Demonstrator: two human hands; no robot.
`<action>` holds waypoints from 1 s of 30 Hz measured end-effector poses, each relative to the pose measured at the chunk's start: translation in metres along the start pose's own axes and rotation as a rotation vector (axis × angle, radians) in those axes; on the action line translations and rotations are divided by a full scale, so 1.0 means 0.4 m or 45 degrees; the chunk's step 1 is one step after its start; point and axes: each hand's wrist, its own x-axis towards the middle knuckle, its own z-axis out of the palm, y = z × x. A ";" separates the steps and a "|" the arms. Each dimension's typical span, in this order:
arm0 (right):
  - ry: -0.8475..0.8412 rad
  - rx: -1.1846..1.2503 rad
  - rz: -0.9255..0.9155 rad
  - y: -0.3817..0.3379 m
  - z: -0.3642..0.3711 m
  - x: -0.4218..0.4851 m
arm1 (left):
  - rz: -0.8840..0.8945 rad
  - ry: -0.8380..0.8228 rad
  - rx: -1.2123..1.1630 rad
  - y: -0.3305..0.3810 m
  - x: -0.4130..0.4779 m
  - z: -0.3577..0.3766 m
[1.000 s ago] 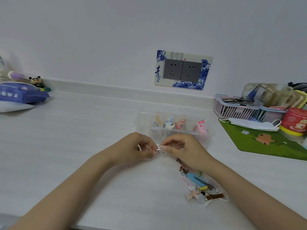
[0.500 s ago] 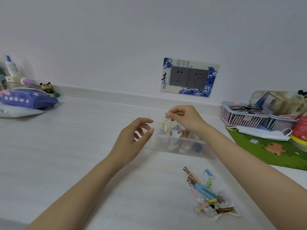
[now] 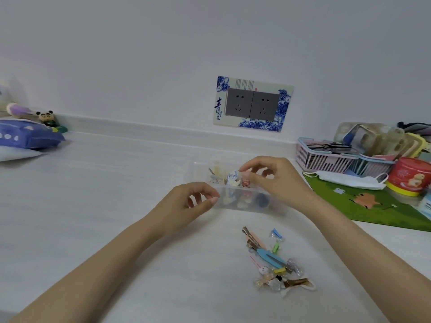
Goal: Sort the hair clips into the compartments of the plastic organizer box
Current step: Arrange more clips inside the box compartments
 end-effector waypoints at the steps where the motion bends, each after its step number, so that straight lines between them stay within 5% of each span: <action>1: -0.022 0.061 0.017 0.002 -0.011 -0.026 | 0.001 -0.051 0.000 0.002 0.000 0.008; 12: -0.097 0.158 0.125 0.082 -0.049 -0.140 | 0.031 -0.516 0.341 0.048 0.034 0.109; 22: -0.192 0.118 0.169 0.087 -0.030 -0.155 | 0.129 -0.540 0.230 0.041 0.030 0.120; 30: -0.223 0.181 0.218 0.072 -0.009 -0.162 | 0.134 -0.272 0.154 0.041 0.025 0.086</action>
